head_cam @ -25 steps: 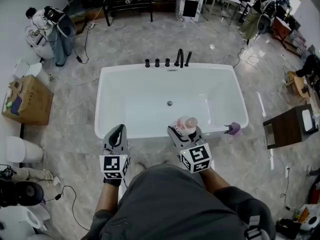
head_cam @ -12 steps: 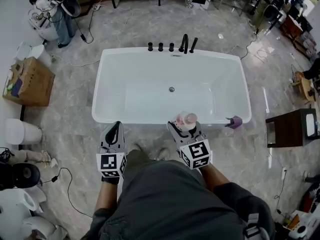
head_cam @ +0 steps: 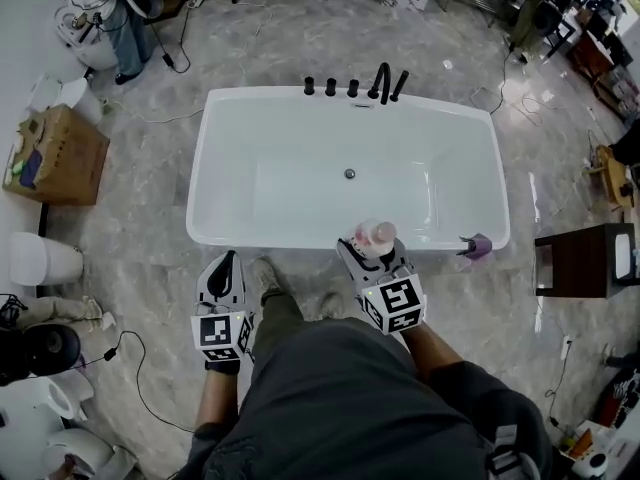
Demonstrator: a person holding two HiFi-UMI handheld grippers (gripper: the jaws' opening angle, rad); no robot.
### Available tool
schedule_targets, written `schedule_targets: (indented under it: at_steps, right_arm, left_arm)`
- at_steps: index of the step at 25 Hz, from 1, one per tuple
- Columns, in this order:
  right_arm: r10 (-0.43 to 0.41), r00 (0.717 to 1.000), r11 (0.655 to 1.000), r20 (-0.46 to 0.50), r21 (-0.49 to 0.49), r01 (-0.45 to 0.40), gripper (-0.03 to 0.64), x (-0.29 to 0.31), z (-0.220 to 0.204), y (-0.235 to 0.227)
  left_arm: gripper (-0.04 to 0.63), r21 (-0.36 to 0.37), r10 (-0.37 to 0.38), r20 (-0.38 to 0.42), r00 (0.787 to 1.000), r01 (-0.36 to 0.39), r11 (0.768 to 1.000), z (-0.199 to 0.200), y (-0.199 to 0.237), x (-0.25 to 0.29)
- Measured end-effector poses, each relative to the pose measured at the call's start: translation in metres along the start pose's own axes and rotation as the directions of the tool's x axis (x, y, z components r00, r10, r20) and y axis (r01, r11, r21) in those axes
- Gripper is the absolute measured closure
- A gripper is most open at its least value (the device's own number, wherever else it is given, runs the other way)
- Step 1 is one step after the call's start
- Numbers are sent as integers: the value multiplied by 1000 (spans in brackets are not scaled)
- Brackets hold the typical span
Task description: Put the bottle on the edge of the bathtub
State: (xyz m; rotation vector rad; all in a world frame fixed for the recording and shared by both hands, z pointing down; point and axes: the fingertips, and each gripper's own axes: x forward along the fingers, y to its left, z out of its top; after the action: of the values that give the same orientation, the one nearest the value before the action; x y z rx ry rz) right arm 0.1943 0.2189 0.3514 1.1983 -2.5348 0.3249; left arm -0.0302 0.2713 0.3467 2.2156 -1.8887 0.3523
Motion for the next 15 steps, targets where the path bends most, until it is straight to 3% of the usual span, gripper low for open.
schedule_targets:
  at_steps: [8,15]
  right_arm:
    - [-49,999,999,-25,0,49,385,77,22,0]
    - [-132,991,991,-23,-3,131,385,162,51,-13]
  left_arm:
    - [592,-37,-51,-21,998,50,998,-3,60,59]
    - [592,-51,-143,-39,989,141,989,1,116,128]
